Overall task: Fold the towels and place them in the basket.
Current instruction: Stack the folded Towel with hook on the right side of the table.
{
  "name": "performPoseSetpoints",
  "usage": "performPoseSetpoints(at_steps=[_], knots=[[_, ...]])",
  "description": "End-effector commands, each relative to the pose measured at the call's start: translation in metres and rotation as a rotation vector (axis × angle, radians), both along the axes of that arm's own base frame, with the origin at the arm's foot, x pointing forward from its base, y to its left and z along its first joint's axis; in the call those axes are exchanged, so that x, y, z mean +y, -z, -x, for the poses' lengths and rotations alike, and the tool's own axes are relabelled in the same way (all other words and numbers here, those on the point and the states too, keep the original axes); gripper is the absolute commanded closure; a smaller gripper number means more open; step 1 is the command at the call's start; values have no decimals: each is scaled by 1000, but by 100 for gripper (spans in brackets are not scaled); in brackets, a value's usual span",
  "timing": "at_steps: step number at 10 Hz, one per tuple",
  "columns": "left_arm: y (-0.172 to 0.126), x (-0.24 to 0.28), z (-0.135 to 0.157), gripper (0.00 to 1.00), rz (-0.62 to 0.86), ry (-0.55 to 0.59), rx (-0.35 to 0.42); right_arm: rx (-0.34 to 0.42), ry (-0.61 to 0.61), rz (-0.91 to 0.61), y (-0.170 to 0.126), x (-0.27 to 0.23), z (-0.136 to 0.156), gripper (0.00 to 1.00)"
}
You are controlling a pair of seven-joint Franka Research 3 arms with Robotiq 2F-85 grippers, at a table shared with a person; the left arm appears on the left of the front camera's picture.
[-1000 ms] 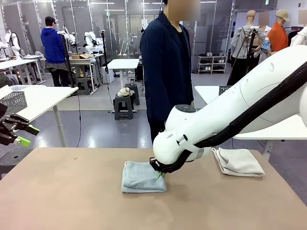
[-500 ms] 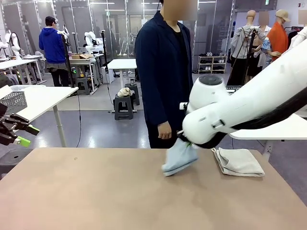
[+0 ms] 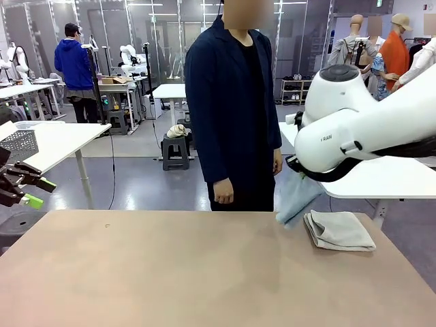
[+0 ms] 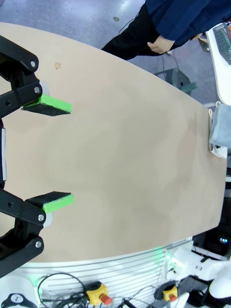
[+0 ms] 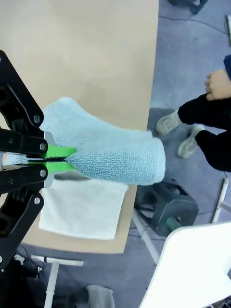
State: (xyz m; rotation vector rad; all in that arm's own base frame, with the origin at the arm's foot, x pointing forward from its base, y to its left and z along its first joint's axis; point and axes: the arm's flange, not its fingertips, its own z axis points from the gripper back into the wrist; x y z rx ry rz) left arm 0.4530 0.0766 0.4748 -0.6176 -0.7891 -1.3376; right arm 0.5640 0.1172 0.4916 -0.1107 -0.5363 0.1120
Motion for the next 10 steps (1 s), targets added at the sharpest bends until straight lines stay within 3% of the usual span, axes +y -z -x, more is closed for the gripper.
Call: performPoseSetpoints(at_steps=[1,10], knots=[[-1,0,2,19,9,8,-6,43,-13,18,-9,-13,-6,96],[-1,0,2,19,9,8,-6,119,-20,-26,18,-80,-30,96]])
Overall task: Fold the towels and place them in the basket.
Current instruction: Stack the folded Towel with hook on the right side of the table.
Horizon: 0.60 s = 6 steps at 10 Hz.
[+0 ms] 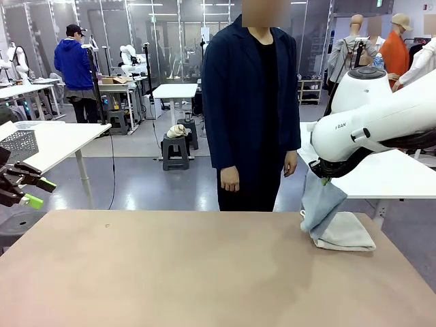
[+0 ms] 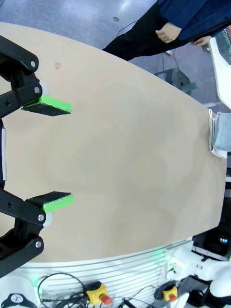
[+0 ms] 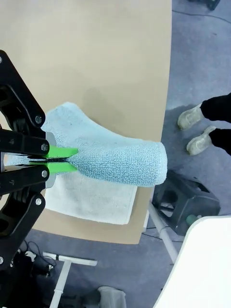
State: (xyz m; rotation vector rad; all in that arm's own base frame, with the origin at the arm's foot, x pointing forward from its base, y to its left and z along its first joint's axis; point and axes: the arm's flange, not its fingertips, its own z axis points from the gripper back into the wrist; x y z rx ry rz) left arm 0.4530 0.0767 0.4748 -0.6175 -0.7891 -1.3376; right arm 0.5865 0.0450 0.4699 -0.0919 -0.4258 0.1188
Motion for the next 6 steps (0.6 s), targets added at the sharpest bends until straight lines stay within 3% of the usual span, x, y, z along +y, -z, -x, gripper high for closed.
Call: performPoseSetpoints(at_steps=[1,6], knots=[[-1,0,2,19,10,8,-6,12,-1,-19,-3,-15,-9,96],[-1,0,2,19,10,8,-6,71,18,34,16,-45,-23,96]])
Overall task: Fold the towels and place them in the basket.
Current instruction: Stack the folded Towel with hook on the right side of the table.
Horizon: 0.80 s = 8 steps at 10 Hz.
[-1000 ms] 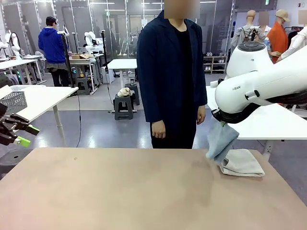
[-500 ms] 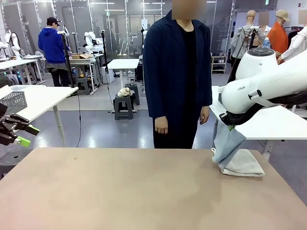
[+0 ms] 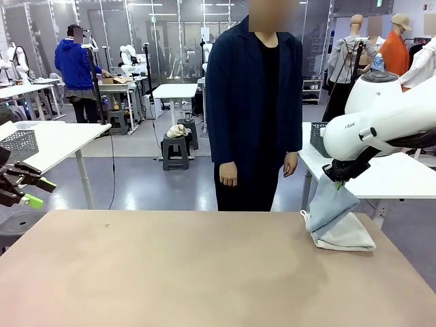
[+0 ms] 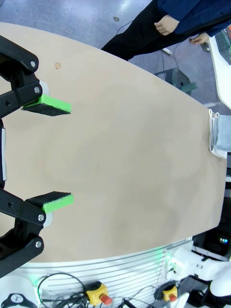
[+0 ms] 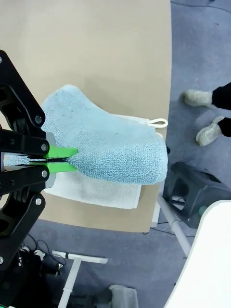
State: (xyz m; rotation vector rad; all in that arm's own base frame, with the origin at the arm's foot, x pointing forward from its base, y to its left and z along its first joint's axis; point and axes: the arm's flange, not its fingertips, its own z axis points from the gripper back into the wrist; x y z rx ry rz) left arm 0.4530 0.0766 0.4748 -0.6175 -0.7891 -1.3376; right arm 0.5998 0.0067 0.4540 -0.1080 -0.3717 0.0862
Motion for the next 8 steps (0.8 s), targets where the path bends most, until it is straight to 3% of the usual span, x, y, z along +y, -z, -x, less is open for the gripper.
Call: performPoseSetpoints(at_steps=[1,2,8], knots=[[-1,0,2,19,10,8,-6,22,-14,44,4,-11,-11,96],[-1,0,2,19,10,8,-6,0,0,0,0,0,0,96],[-1,0,2,19,10,8,-6,5,-5,11,2,-1,-2,96]])
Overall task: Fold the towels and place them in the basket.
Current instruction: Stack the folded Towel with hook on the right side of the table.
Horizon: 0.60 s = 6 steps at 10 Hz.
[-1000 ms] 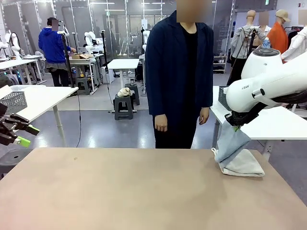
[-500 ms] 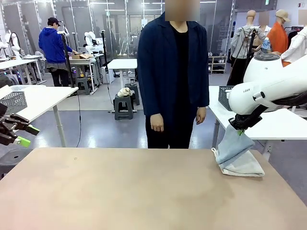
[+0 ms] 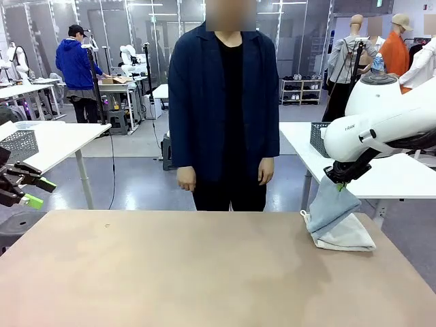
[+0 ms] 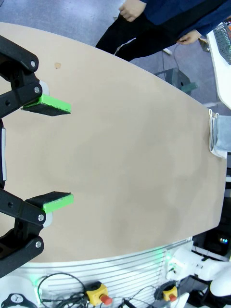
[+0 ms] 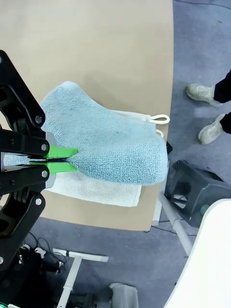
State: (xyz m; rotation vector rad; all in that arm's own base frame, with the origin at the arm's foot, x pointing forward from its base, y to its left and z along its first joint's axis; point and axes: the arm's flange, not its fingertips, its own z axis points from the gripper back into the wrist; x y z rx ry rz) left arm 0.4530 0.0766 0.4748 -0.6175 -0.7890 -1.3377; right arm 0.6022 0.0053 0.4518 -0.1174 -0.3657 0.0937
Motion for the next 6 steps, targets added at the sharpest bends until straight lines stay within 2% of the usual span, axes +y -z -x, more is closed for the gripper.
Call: performPoseSetpoints(at_steps=[1,6], knots=[[-1,0,2,19,10,8,-6,2,-9,6,1,-10,-6,96],[-1,0,2,19,10,8,-6,69,8,-9,25,-63,-21,96]])
